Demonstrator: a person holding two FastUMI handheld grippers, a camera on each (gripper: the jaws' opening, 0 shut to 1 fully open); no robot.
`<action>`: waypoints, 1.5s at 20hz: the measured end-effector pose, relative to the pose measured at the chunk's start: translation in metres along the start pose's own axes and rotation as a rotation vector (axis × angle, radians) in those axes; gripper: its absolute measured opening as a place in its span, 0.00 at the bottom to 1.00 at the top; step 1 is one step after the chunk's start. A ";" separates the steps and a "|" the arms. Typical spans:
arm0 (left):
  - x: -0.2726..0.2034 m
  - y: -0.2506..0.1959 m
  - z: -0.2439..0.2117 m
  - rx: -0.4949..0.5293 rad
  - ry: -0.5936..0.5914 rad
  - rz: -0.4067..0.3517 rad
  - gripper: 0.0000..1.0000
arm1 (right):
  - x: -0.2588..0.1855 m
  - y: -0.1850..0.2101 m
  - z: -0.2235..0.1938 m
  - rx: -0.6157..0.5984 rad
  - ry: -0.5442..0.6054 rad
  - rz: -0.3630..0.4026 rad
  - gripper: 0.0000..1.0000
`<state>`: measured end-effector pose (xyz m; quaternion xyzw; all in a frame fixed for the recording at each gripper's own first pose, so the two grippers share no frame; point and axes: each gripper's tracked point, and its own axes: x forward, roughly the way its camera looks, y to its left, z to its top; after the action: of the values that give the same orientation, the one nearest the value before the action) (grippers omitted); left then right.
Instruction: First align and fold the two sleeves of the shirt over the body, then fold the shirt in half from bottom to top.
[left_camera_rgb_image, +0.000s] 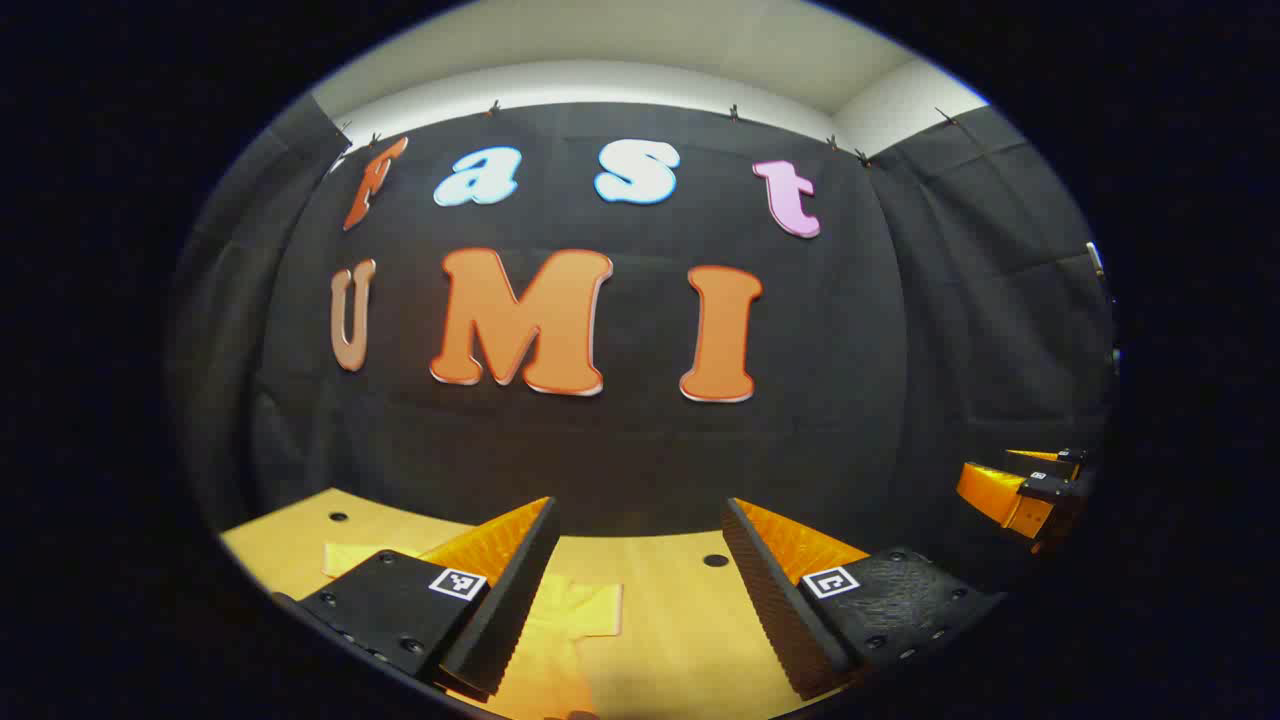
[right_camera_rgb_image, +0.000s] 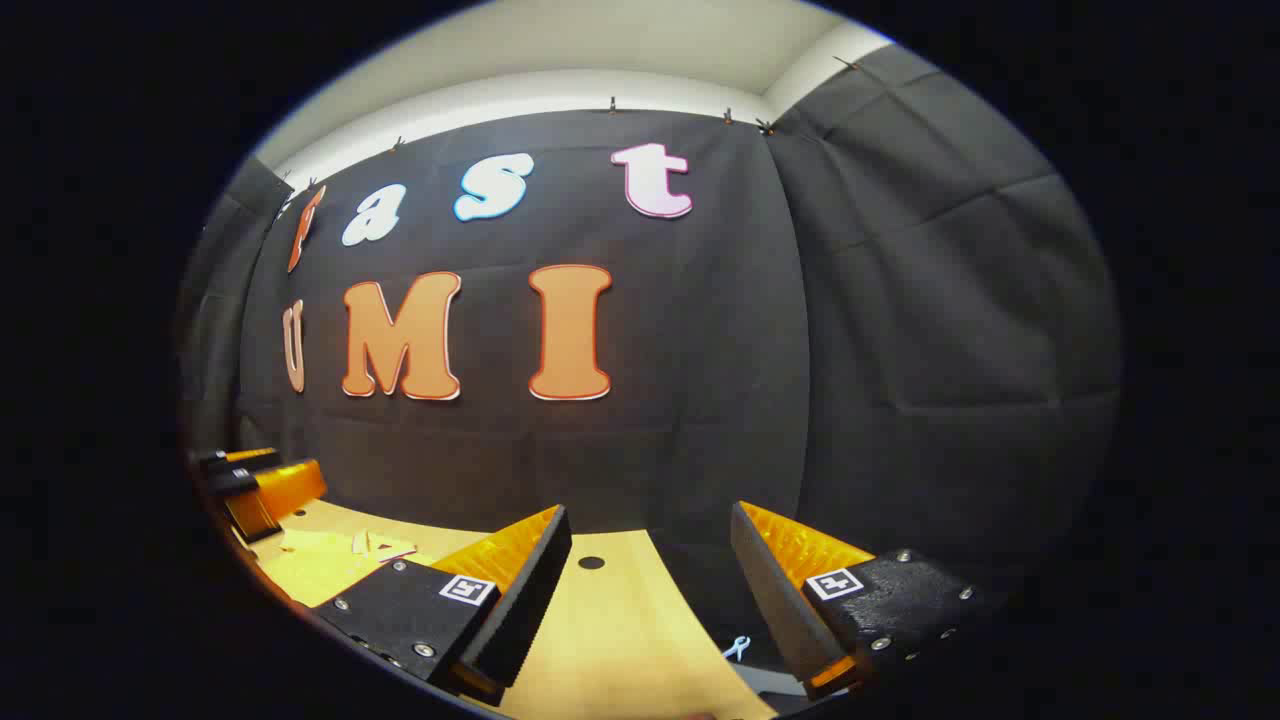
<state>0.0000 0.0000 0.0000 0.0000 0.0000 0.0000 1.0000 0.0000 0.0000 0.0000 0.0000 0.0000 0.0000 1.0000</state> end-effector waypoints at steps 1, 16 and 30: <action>-0.016 0.030 0.020 0.014 -0.025 -0.001 0.99 | -0.018 0.016 0.009 0.004 -0.006 -0.013 1.00; -0.108 0.308 0.071 -0.021 -0.004 0.150 0.98 | -0.093 0.188 0.015 0.003 0.117 0.042 1.00; -0.038 0.406 0.052 -0.042 0.071 0.273 0.98 | -0.005 0.231 -0.008 0.069 0.252 0.083 0.97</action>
<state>-0.0384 0.4058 0.0524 -0.0207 0.0353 0.1362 0.9898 -0.0047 0.2305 -0.0080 0.0342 0.1257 0.0416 0.9906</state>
